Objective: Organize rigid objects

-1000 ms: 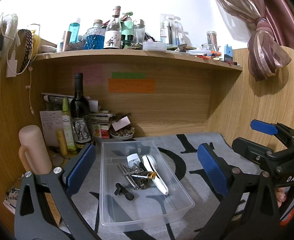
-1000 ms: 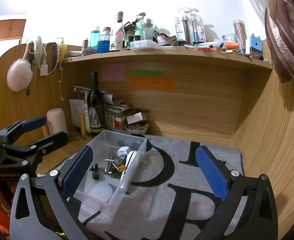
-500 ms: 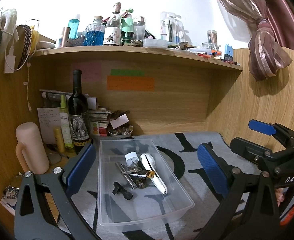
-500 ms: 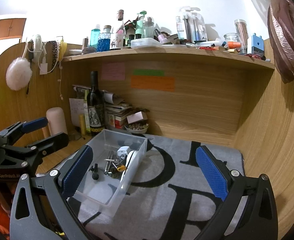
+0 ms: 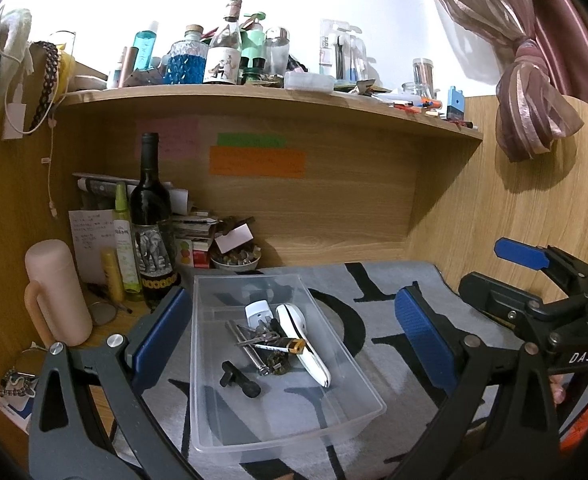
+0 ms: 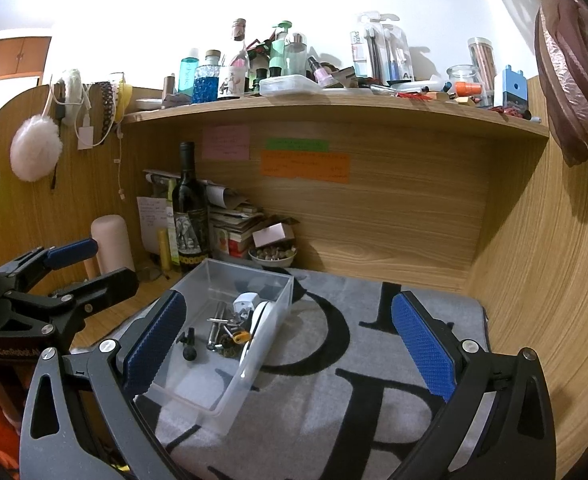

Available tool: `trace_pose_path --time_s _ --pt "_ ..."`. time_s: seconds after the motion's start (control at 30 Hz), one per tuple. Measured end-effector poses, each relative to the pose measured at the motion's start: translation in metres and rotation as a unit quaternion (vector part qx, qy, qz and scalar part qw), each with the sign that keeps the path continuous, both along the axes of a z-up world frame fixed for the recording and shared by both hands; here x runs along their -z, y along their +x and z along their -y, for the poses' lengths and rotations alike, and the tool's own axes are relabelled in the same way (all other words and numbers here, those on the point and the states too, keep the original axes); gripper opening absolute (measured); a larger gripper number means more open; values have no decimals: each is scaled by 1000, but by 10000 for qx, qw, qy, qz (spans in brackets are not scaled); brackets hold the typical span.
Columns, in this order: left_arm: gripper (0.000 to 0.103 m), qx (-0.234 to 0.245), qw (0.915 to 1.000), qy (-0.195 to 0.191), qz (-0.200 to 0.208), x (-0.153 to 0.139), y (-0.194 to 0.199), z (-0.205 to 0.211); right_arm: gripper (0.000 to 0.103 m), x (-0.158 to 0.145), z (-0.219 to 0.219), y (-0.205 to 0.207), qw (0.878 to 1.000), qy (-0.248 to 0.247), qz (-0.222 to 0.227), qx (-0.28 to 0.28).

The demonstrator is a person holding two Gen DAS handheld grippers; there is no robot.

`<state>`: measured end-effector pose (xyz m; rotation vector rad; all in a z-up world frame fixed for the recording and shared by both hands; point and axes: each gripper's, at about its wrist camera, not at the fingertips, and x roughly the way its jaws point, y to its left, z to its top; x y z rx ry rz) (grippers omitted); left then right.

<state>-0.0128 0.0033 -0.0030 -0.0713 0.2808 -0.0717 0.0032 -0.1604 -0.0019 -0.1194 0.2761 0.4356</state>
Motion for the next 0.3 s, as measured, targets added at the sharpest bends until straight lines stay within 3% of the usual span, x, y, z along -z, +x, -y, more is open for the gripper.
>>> trace_pose_path --time_s 0.3 --pt "103 31 10000 -50 -67 2 4 -1 103 2 -1 1 10000 17 -30 62"
